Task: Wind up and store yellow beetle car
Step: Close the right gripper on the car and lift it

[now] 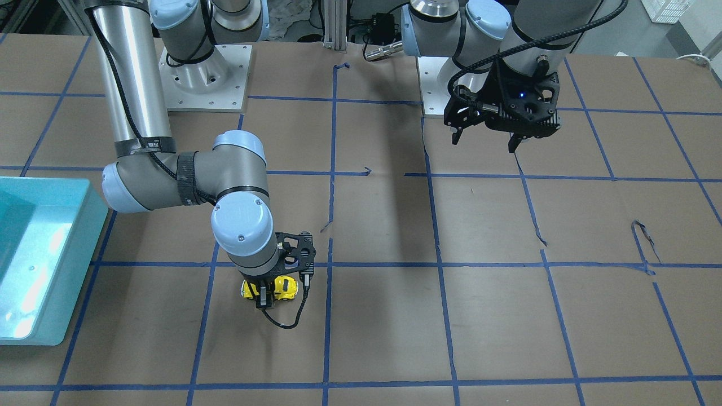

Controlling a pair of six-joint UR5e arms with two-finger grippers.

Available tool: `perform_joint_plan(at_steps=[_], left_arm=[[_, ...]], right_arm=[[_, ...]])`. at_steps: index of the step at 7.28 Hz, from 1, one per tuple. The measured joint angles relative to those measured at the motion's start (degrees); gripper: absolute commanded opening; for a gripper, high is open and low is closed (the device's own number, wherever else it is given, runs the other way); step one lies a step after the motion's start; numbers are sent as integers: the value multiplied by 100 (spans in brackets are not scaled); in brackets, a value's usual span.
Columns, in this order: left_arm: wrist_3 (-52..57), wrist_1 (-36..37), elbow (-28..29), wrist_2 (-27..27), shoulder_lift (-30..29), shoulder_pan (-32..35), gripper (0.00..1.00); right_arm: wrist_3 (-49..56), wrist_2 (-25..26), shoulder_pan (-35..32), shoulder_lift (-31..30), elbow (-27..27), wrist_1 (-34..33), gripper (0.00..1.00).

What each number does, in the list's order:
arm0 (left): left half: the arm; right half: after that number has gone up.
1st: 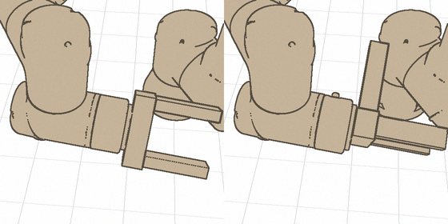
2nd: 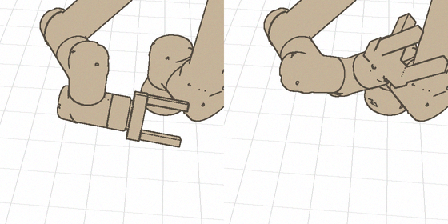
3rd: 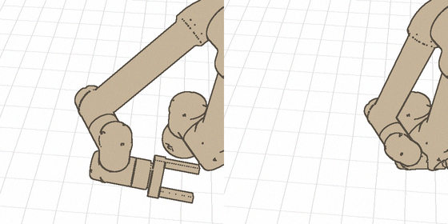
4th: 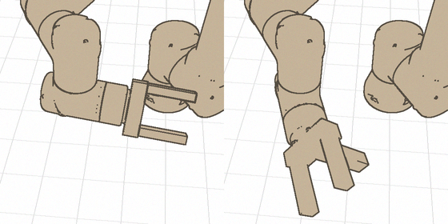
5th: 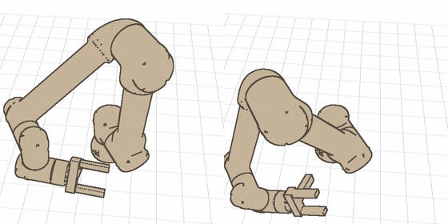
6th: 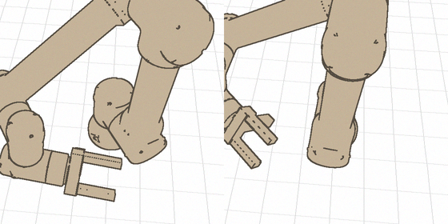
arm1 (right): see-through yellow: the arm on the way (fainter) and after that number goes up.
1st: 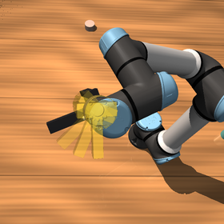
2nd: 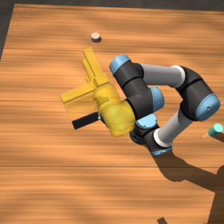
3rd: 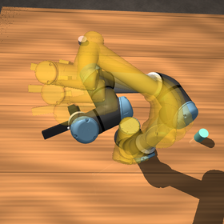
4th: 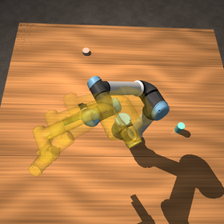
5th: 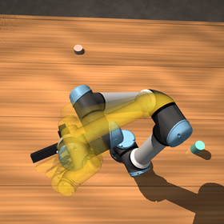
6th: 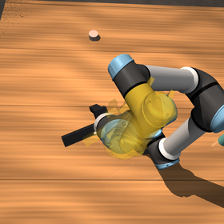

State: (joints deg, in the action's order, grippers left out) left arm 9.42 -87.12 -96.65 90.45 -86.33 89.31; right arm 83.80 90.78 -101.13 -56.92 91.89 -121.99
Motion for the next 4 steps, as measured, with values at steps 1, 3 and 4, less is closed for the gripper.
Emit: perform_joint_plan(at_steps=[1, 3, 4], left_arm=[[25, 7, -2, 26, -4, 0, 100], [-16, 11, -5, 16, -20, 1, 100], [-22, 11, -8, 25, -25, 0, 100]], right_arm=[[3, 9, -1, -20, -2, -5, 1], [118, 108, 79, -209, -142, 5, 0], [264, 219, 286, -437, -225, 65, 0]])
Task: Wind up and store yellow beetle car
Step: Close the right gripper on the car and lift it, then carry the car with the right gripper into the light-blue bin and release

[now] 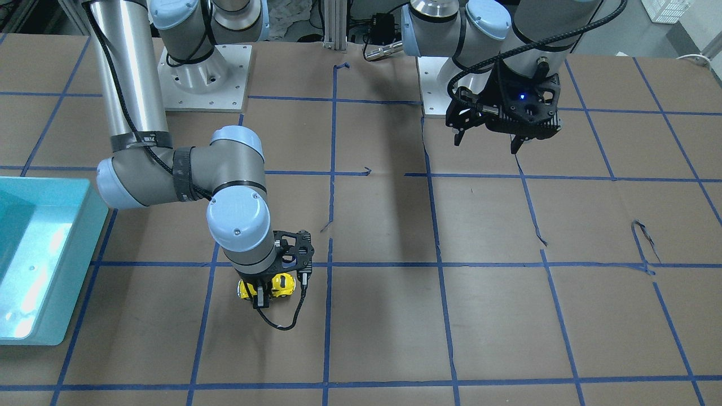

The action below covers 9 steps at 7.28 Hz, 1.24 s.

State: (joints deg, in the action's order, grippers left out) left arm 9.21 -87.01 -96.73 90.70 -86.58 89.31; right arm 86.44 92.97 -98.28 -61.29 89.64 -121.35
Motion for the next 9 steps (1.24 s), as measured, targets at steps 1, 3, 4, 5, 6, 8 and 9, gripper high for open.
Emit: perform_joint_plan(at_steps=[1, 3, 4, 5, 6, 8, 9], left_arm=[[0, 2, -5, 13, -8, -1, 100], [2, 8, -10, 19, -21, -1, 100], [4, 10, -12, 19, -24, -2, 100], [8, 14, -15, 20, -25, -2, 100], [10, 16, -16, 22, -29, -2, 100], [11, 17, -15, 18, -34, -2, 100], [11, 18, -17, 20, -34, -1, 100]], right_arm=[[97, 52, 393, -285, -30, 195, 0], [796, 93, 1430, -839, -36, 711, 0], [1421, 102, 1982, -1018, -36, 864, 0], [2049, 95, 2552, -1099, -25, 921, 0], [2583, 69, 3075, -1107, 39, 907, 0], [3334, 12, 3890, -1028, 494, 483, 0], [3509, 3, 4105, -948, 837, 53, 0]])
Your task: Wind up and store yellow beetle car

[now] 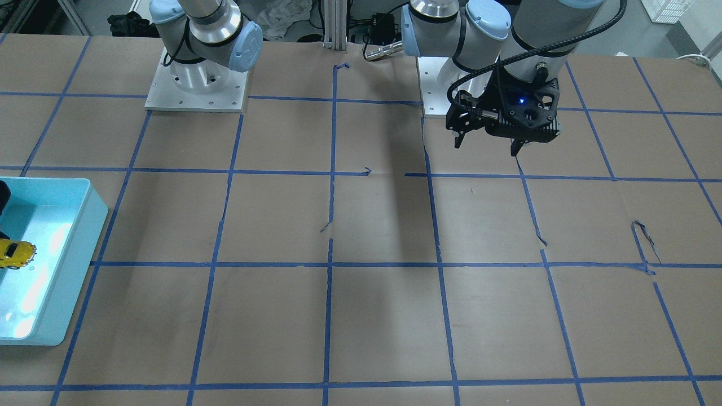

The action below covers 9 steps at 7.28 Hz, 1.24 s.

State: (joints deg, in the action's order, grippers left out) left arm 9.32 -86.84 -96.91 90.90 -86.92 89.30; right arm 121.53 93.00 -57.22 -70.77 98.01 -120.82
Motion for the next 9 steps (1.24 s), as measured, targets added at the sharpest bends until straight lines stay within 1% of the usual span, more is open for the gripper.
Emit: perform_joint_plan(at_steps=[1, 2, 3, 4, 6, 7, 8, 9], left_arm=[[4, 0, -3, 4, 0, 0, 100], [7, 0, -3, 6, 0, 0, 100], [4, 0, -3, 6, 0, 0, 100], [2, 0, -4, 7, 0, 2, 100], [14, 6, -2, 9, 1, 2, 100], [39, 8, -1, 12, 5, 1, 100], [48, 9, -1, 14, 8, 0, 100], [51, 9, -2, 15, 8, 0, 100]], right_arm=[[132, -6, 128, 121, 325, -442, 0], [199, -7, 206, 283, 563, -801, 37], [241, -1, 248, 426, 687, -1027, 90], [288, 20, 265, 506, 739, -1123, 100], [300, 65, 272, 454, 713, -1111, 100], [287, 41, 268, 309, 646, -1054, 100], [272, 20, 252, 73, 520, -858, 100], [171, 10, 226, -185, 317, -473, 100]])
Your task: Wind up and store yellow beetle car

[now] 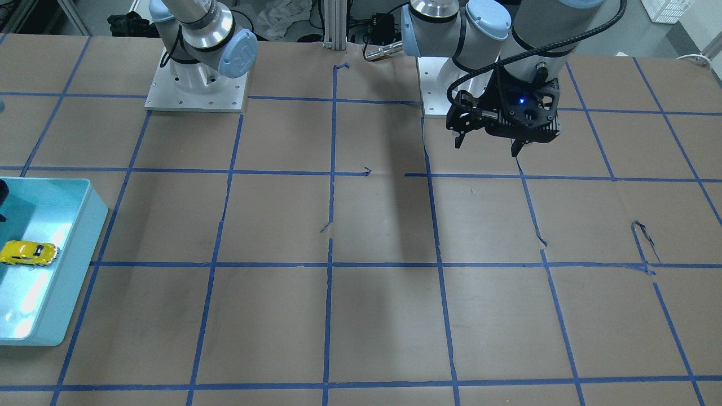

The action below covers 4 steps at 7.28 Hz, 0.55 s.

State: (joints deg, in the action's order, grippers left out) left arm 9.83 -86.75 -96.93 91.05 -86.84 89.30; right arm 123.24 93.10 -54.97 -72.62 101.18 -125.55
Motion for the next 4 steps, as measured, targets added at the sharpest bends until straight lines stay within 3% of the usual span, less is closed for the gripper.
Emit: perform_joint_plan(at_steps=[4], left_arm=[[-22, 0, -2, 1, 0, 0, 100]], right_arm=[[-1243, -68, -317, -1010, -1554, 2803, 100]])
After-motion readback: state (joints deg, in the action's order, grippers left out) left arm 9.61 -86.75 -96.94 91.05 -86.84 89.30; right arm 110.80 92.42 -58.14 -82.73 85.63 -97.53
